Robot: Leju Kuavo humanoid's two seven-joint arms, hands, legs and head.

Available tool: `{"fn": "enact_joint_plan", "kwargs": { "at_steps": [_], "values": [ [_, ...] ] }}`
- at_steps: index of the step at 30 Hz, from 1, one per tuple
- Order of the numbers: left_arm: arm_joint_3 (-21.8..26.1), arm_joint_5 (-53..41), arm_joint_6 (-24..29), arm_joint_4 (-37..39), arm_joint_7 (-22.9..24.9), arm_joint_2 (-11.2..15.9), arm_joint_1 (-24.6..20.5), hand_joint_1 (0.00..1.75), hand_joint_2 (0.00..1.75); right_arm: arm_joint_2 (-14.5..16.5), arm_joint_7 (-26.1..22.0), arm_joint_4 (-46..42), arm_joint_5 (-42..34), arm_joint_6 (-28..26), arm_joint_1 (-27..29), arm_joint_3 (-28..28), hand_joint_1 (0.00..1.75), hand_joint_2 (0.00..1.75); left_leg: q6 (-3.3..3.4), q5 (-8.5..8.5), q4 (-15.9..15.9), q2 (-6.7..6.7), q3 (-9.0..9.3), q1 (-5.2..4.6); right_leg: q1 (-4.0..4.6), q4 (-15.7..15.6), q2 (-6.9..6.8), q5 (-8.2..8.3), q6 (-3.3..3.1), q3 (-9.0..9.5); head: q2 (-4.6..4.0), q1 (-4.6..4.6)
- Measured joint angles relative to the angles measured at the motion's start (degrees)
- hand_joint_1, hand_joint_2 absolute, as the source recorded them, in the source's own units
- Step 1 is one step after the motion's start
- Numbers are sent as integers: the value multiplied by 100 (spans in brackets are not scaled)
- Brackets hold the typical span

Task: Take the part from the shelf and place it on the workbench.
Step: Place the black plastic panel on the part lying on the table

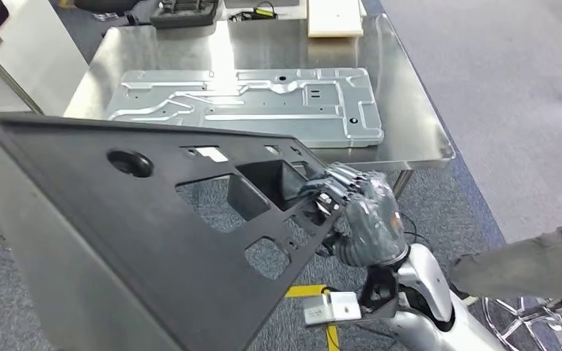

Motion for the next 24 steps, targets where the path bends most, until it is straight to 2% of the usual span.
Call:
{"fn": "enact_joint_plan", "kwargs": {
  "at_steps": [2, 3, 5, 7, 8, 9, 10, 12, 13, 14, 15, 16, 18, 19, 20, 22, 23, 24],
  "values": [
    [0, 2, 1, 0, -8, -2, 10, 0, 175, -5, 7, 12, -10, 12, -5, -3, 175, 175, 25, 7, -140, 2, 169, 38, 9, 80, -6, 12, 48, 32, 0, -5],
    [0, 2, 2, 0, -13, 0, 8, 0, 175, -8, 9, 16, -16, 14, -15, -5, 175, 175, 37, -1, -181, 5, 264, 63, 12, 218, -8, -3, 69, -24, 0, 7],
    [0, 4, 4, 0, -20, 7, -8, 0, 175, -10, 11, 29, -27, 20, -23, -6, 175, 175, 48, -42, -230, 6, 387, 87, -14, 805, -14, -168, 119, -371, 0, 26],
    [0, 5, 4, 0, -24, 10, -5, 0, 175, -12, 12, 45, -32, 24, -11, -6, 175, 175, 50, -121, -229, 0, 457, 96, -59, 1393, -14, -471, 189, -837, 0, 32],
    [0, 5, 3, 0, -25, 10, 8, 0, 175, -13, 12, 55, -33, 24, -3, -6, 175, 175, 38, -170, -224, -4, 503, 104, -81, 1510, -15, -562, 226, -998, 0, 35],
    [0, 5, 3, 0, -25, 10, 22, 0, 175, -15, 12, 63, -33, 23, 2, -6, 175, 175, 20, -226, -213, -9, 561, 116, -103, 1439, -16, -526, 257, -1066, 0, 35],
    [0, 5, 3, 0, -25, 9, 32, 0, 175, -19, 12, 70, -34, 22, 4, -6, 175, 175, -5, -291, -195, -15, 629, 132, -125, 1204, -18, -353, 277, -1054, 0, 38],
    [0, 5, 2, 0, -25, 10, 38, 0, 175, -27, 11, 83, -36, 22, 8, -6, 175, 175, -67, -443, -142, -21, 753, 161, -168, 504, -21, 271, 295, -909, 0, 40],
    [0, 5, 2, 0, -24, 11, 31, 0, 175, -29, 11, 95, -37, 22, 11, -5, 175, 175, -103, -511, -109, -27, 788, 164, -167, 243, -27, 467, 281, -868, 0, 47],
    [0, 6, 1, 0, -22, 12, 24, 0, 175, -32, 10, 105, -37, 23, 21, -5, 175, 175, -146, -569, -84, -28, 799, 163, -160, 107, -33, 605, 249, -851, 0, 46],
    [0, 7, 1, 0, -20, 13, 20, 0, 175, -33, 9, 114, -37, 24, 31, -4, 175, 175, -190, -615, -67, -28, 808, 157, -148, 82, -36, 628, 203, -859, 0, 42],
    [0, 8, 2, 0, -17, 13, 13, 0, 175, -38, 9, 121, -38, 25, 33, -4, 175, 175, -230, -647, -55, -28, 832, 152, -132, 80, -38, 581, 146, -854, 0, 39],
    [0, 11, 3, 0, -12, 17, 7, 0, 175, -52, 9, 122, -40, 34, 31, -7, 175, 175, -287, -703, 5, -18, 869, 163, -142, 77, -32, 563, 53, -770, 0, 30],
    [0, 13, 3, 0, -9, 19, 0, 0, 175, -59, 10, 124, -44, 51, 21, -8, 175, 175, -305, -728, 156, -12, 820, 171, -146, 66, -33, 530, 16, -707, 0, 27],
    [0, 14, 2, 0, -8, 20, -8, 0, 175, -62, 14, 129, -47, 79, 17, -9, 175, 175, -323, -782, 414, -6, 687, 182, -152, 56, -36, 495, -14, -644, 0, 21],
    [0, 17, 1, 0, -7, 19, -8, 0, 175, -65, 36, 150, -46, 168, 13, -10, 175, 175, -362, -983, 1137, 4, 228, 196, -146, 48, -41, 408, -52, -540, 0, 13],
    [0, 20, 1, 0, -6, 20, 4, 0, 175, -70, 55, 168, -38, 224, 14, -10, 175, 175, -379, -1096, 1423, 6, -12, 202, -140, 48, -36, 365, -60, -495, 0, 13],
    [0, 22, 1, 0, -5, 24, 18, 0, 175, -77, 83, 188, -23, 287, 15, -10, 175, 175, -383, -1151, 1566, 6, -192, 204, -134, 48, -27, 319, -62, -443, 0, 13]
  ]
}}
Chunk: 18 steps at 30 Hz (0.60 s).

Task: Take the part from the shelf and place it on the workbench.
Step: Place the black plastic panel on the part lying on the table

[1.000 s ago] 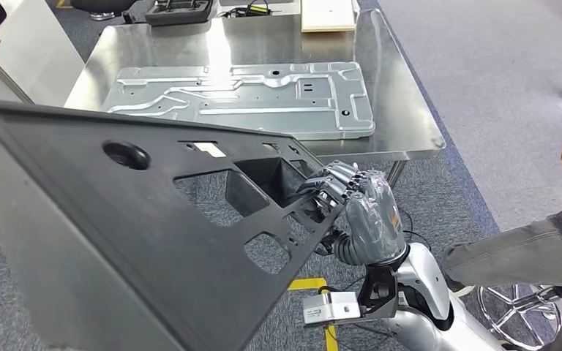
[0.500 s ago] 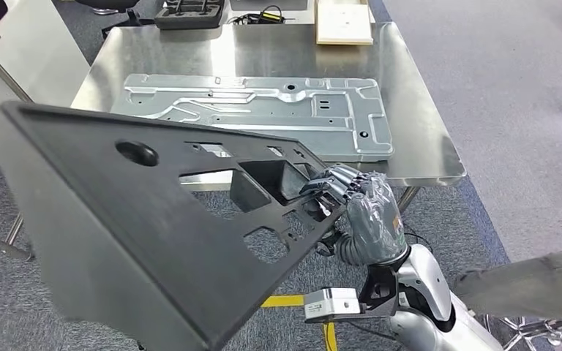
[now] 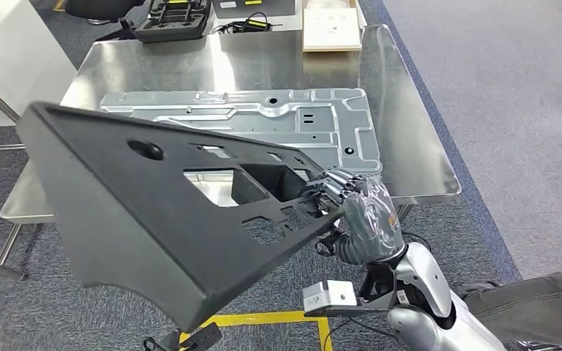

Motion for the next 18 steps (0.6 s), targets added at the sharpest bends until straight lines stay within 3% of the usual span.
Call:
{"fn": "enact_joint_plan", "kwargs": {
  "at_steps": [1, 2, 4, 6, 8, 11, 13, 15, 16, 17, 18],
  "values": [
    [0, 2, -1, 0, 1, 5, 13, 0, 175, -10, 32, 23, 22, 71, 0, 0, 175, 175, 10, 54, -48, 0, -91, -1, 5, 0, 10, -50, 1, 64, 0, -2],
    [0, 3, -1, 0, 1, 13, 19, 0, 175, -22, 62, 49, 44, 143, -1, 0, 175, 175, 38, 230, -273, 0, -97, -3, 11, 0, 18, -104, 5, 139, 0, -2],
    [0, 3, -4, 1, 0, 30, 24, 0, 175, -50, 113, 106, 82, 283, -11, 0, 175, 175, 117, 831, -996, 0, 37, -21, 23, 0, 22, -215, 29, 280, 0, -1],
    [0, 1, -14, 1, 1, 45, 31, 0, 175, -79, 150, 188, 105, 427, -39, 3, 175, 175, 168, 1177, -1455, 2, 124, -62, 32, -4, 32, -292, 79, 336, 0, 6],
    [0, -5, -28, 0, 4, 53, 41, 0, 175, -115, 192, 277, 162, 594, -85, 8, 175, 175, 192, 1191, -1514, 0, 133, -92, 38, -31, 42, -335, 144, 344, 0, 14],
    [0, -21, -50, 0, 7, 59, 33, 0, 175, -199, 250, 383, 273, 772, -185, 17, 175, 175, 246, 1196, -1605, -2, 244, -52, 42, 82, 24, -471, 221, 320, 0, 22],
    [0, -26, -67, 0, 7, 69, 8, 0, 175, -250, 274, 452, 296, 843, -240, 20, 175, 175, 296, 1162, -1643, -3, 311, -43, 37, 655, 12, -707, 254, 9, 0, 26],
    [0, -35, -91, 0, 8, 73, -10, 0, 175, -283, 293, 541, 305, 949, -268, 33, 175, 175, 327, 1120, -1631, -7, 330, -50, 36, 1374, 11, -894, 279, -475, 0, 25],
    [0, -42, -104, 0, 10, 72, -10, 0, 175, -301, 298, 599, 315, 1007, -280, 43, 175, 175, 330, 1095, -1618, -12, 341, -52, 35, 1535, 11, -849, 288, -637, 0, 26],
    [0, -47, -114, 0, 12, 71, -8, 0, 175, -321, 301, 666, 331, 1057, -299, 54, 175, 175, 329, 1067, -1600, -20, 358, -53, 33, 1488, 10, -691, 292, -697, 0, 26],
    [0, -51, -119, 0, 14, 69, -7, 0, 175, -348, 302, 736, 349, 1092, -325, 62, 175, 175, 323, 1034, -1576, -31, 381, -52, 31, 1233, 10, -440, 289, -646, 0, 26]
  ]
}}
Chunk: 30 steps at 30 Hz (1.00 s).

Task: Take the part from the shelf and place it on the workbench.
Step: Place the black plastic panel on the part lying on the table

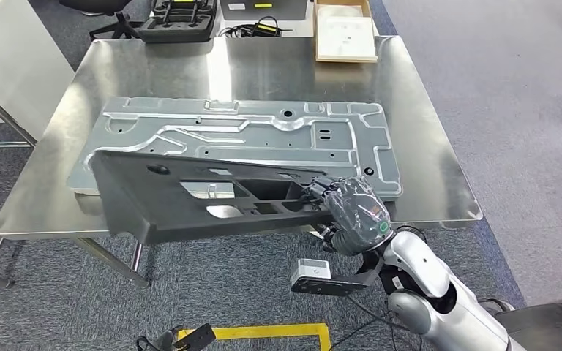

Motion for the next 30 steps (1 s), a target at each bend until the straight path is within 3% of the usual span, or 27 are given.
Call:
{"fn": "enact_joint_plan", "kwargs": {
  "at_steps": [2, 3, 8, 10, 12, 14, 15, 17, 19, 24, 26, 28, 29, 30],
  "values": [
    [0, -4, -5, 0, 1, -2, -7, 0, 175, -56, -1, 128, 26, 30, -62, 11, 175, 175, -31, -71, 56, -23, 41, -10, 4, -705, 0, 438, -29, 243, 0, 1],
    [0, -5, -7, 0, 3, -1, -14, 0, 175, -75, -3, 179, 31, 35, -96, 17, 175, 175, -54, -96, 81, -32, 40, -19, 14, -955, 4, 526, -56, 348, 0, 0],
    [0, -5, -15, 0, 10, 8, -21, 0, 175, -117, -1, 388, 84, 104, -190, 52, 175, 175, -190, -161, 144, -32, -7, -26, 11, -1162, 13, 520, -197, 451, 0, -20],
    [0, -6, -16, 0, 18, 8, -34, 0, 175, -133, 22, 545, 219, 204, -290, 71, 175, 175, -261, -404, 552, -14, -184, -8, -12, -1187, 4, 534, -251, 470, 0, -47],
    [0, -5, -19, 0, 43, -1, -55, 0, 175, -136, 44, 795, 440, 321, -405, 113, 175, 175, -313, -730, 1300, 3, -537, 12, -10, -1186, -3, 533, -274, 469, 0, -68],
    [0, 3, -20, 0, 66, -2, -62, 0, 175, -139, 52, 1074, 691, 431, -517, 198, 175, 175, -325, -788, 1686, 16, -746, 19, -6, -1185, -7, 532, -276, 471, 0, -67],
    [0, 10, -19, 0, 70, -2, -66, 0, 175, -140, 54, 1196, 815, 481, -575, 254, 175, 175, -316, -669, 1569, 20, -700, 19, -5, -1184, -6, 531, -275, 475, 0, -68],
    [0, 25, -7, 0, 71, -2, -93, 0, 175, -142, 80, 1429, 1073, 570, -704, 382, 175, 175, -270, -295, 817, 23, -345, 14, -3, -1185, -7, 522, -261, 494, 0, -68],
    [0, 33, 13, 0, 64, -6, -126, 0, 175, -160, 133, 1629, 1302, 618, -832, 500, 175, 175, -212, -97, 186, 20, -29, -8, 13, -1194, -15, 513, -215, 503, 0, -66],
    [0, 49, 62, 0, 31, -15, -99, 0, 175, -270, 313, 2003, 1846, 658, -1050, 816, 175, 175, -69, -48, -7, 3, 67, -9, 27, -1178, -33, 469, -59, 506, 0, -58],
    [0, 60, 86, 0, 9, -14, -103, 0, 175, -324, 378, 2099, 2004, 641, -1107, 915, 175, 175, -3, -24, -52, 2, 93, 1, 21, -727, -36, 200, -22, 306, 0, -53],
    [0, 72, 103, 0, 1, -10, -98, 0, 175, -363, 428, 2183, 2069, 600, -1138, 990, 175, 175, 33, -28, -54, -1, 95, -20, 23, 16, -34, -139, -4, -47, 0, -51],
    [0, 79, 105, 0, -1, -11, -87, 0, 175, -384, 449, 2226, 2081, 558, -1141, 1023, 175, 175, 41, -32, -51, -3, 96, -32, 24, 272, -34, -202, -2, -177, 0, -51],
    [0, 84, 107, 0, -1, -12, -73, 0, 175, -405, 469, 2265, 2090, 495, -1139, 1052, 175, 175, 48, -36, -46, -5, 98, -44, 29, 351, -34, -167, -9, -227, 0, -51]
  ]
}}
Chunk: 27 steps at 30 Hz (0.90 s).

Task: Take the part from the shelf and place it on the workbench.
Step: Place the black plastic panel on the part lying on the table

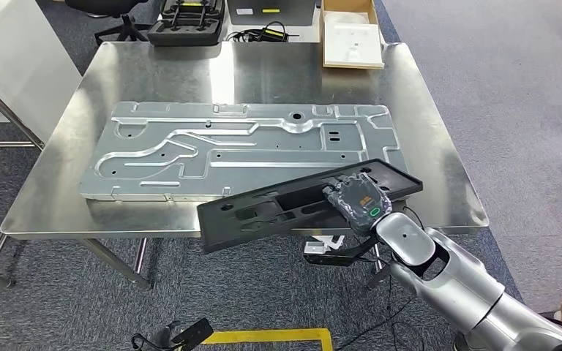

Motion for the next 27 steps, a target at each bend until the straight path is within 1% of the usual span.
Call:
{"fn": "enact_joint_plan", "kwargs": {
  "at_steps": [1, 2, 3, 4, 5, 6, 7, 8, 9, 10, 11, 12, 13, 14, 15, 16, 17, 18, 19, 20, 21, 22, 24, 25, 26, 27],
  "values": [
    [0, 3, 4, 0, 1, -1, 11, 0, 175, -25, 15, 34, 11, -88, 2, 23, 175, 175, 6, -6, 8, -3, 2, -10, 9, -154, 0, 144, -17, 63, 0, 1],
    [0, 3, 8, 0, 2, -1, 15, 0, 175, -51, 22, 60, 29, -181, 3, 40, 175, 175, 6, -12, 19, -5, 5, -18, 21, -485, 0, 350, -46, 216, 0, 1],
    [0, -3, 15, 0, 4, -2, 13, 0, 175, -73, 25, 73, 56, -266, 0, 47, 175, 175, 5, -21, 29, -5, 6, -23, 39, -887, 0, 527, -86, 404, 0, 0],
    [0, -11, 22, 0, 10, -5, 3, 0, 175, -92, 26, 82, 89, -331, -4, 48, 175, 175, -2, -31, 48, -4, -3, -39, 59, -1247, -1, 652, -123, 578, 0, -3],
    [0, -19, 27, 0, 26, -9, -9, 0, 175, -105, 26, 86, 119, -365, -7, 48, 175, 175, -17, -34, 58, 0, -16, -47, 77, -1477, -1, 710, -152, 689, 0, -4],
    [0, -26, 30, 0, 49, -12, -16, 0, 175, -118, 26, 90, 152, -380, -5, 49, 175, 175, -32, -35, 65, 4, -28, -53, 89, -1591, 0, 712, -173, 743, 0, -6],
    [0, -28, 31, 0, 79, -18, -21, 0, 175, -129, 24, 94, 182, -376, 1, 51, 175, 175, -51, -30, 65, 7, -36, -58, 96, -1616, 2, 713, -180, 757, 0, -7],
    [0, -25, 31, 0, 113, -22, -22, 0, 175, -140, 22, 97, 205, -360, 8, 55, 175, 175, -72, -30, 59, 8, -36, -61, 79, -1630, 2, 725, -196, 762, 0, -5],
    [0, -16, 31, 0, 141, -25, -19, 0, 175, -149, 21, 100, 226, -338, 13, 60, 175, 175, -100, -54, 81, 9, -41, -64, 60, -1660, 0, 740, -214, 778, 0, -8],
    [0, -5, 32, 0, 161, -30, -19, 0, 175, -155, 22, 102, 242, -319, 13, 65, 175, 175, -142, -121, 168, 12, -77, -62, 38, -1687, -4, 754, -234, 796, 0, -18],
    [0, 8, 34, 0, 175, -33, -20, 0, 175, -159, 31, 103, 260, -307, 10, 67, 175, 175, -190, -239, 363, 14, -164, -48, 13, -1713, -9, 767, -254, 813, 0, -27],
    [0, 19, 38, 0, 184, -38, -16, 0, 175, -161, 50, 104, 287, -305, 7, 68, 175, 175, -238, -395, 667, 20, -303, -17, 8, -1720, -13, 770, -262, 820, 0, -35],
    [0, 26, 42, 0, 187, -44, -6, 0, 175, -166, 78, 106, 325, -313, 6, 68, 175, 175, -280, -560, 1041, 27, -482, 16, 3, -1720, -14, 770, -268, 821, 0, -43],
    [0, 33, 46, 0, 191, -49, 10, 0, 175, -172, 112, 107, 378, -324, 7, 68, 175, 175, -311, -676, 1383, 32, -654, 48, -1, -1718, -12, 768, -271, 821, 0, -43],
    [0, 36, 49, 0, 192, -52, 30, 0, 175, -180, 144, 108, 442, -337, 7, 69, 175, 175, -334, -707, 1589, 37, -765, 72, -7, -1716, -9, 766, -269, 822, 0, -43],
    [0, 38, 49, 0, 192, -53, 46, 0, 175, -190, 170, 108, 509, -351, 1, 69, 175, 175, -351, -636, 1595, 40, -782, 88, -15, -1711, -3, 761, -263, 824, 0, -44],
    [0, 38, 50, 0, 192, -54, 55, 0, 175, -200, 187, 108, 577, -362, -11, 68, 175, 175, -358, -471, 1378, 41, -690, 101, -27, -1702, 3, 752, -250, 828, 0, -44],
    [0, 38, 51, 0, 192, -54, 57, 0, 175, -211, 196, 107, 647, -370, -32, 68, 175, 175, -359, -261, 1003, 42, -515, 108, -37, -1689, 8, 738, -228, 833, 0, -45],
    [0, 38, 51, 0, 192, -56, 54, 0, 175, -225, 201, 107, 726, -369, -62, 68, 175, 175, -352, -115, 620, 41, -322, 108, -38, -1674, 11, 720, -199, 832, 0, -46],
    [0, 39, 52, 0, 192, -58, 51, 0, 175, -241, 202, 108, 816, -356, -96, 68, 175, 175, -334, -19, 311, 39, -174, 102, -35, -1657, 13, 707, -168, 824, 0, -44],
    [0, 43, 53, 0, 192, -65, 54, 0, 175, -260, 199, 108, 919, -329, -136, 72, 175, 175, -313, 10, 136, 36, -92, 93, -30, -1650, 14, 702, -135, 816, 0, -43],
    [0, 50, 55, 0, 192, -72, 61, 0, 175, -277, 193, 109, 1018, -288, -179, 78, 175, 175, -285, -14, 85, 33, -72, 81, -23, -1655, 16, 704, -101, 807, 0, -44],
    [0, 73, 60, 0, 191, -87, 79, 0, 175, -306, 169, 113, 1164, -181, -266, 101, 175, 175, -213, 3, 50, 33, -69, 75, -33, -1679, 17, 707, -33, 812, 0, -46],
    [1, 83, 62, 0, 187, -92, 83, 0, 175, -325, 151, 120, 1210, -133, -305, 113, 175, 175, -175, 15, 21, 34, -49, 78, -40, -1650, 15, 673, -3, 805, 0, -44],
    [1, 91, 64, 0, 183, -96, 82, 0, 175, -348, 136, 132, 1240, -97, -339, 122, 175, 175, -136, 28, -8, 34, -28, 83, -46, -1532, 13, 586, 17, 757, 0, -42],
    [2, 99, 66, 0, 178, -99, 80, 0, 175, -371, 125, 147, 1263, -77, -368, 131, 175, 175, -103, 36, -32, 34, -9, 89, -47, -1294, 11, 442, 29, 650, 0, -38]
  ]
}}
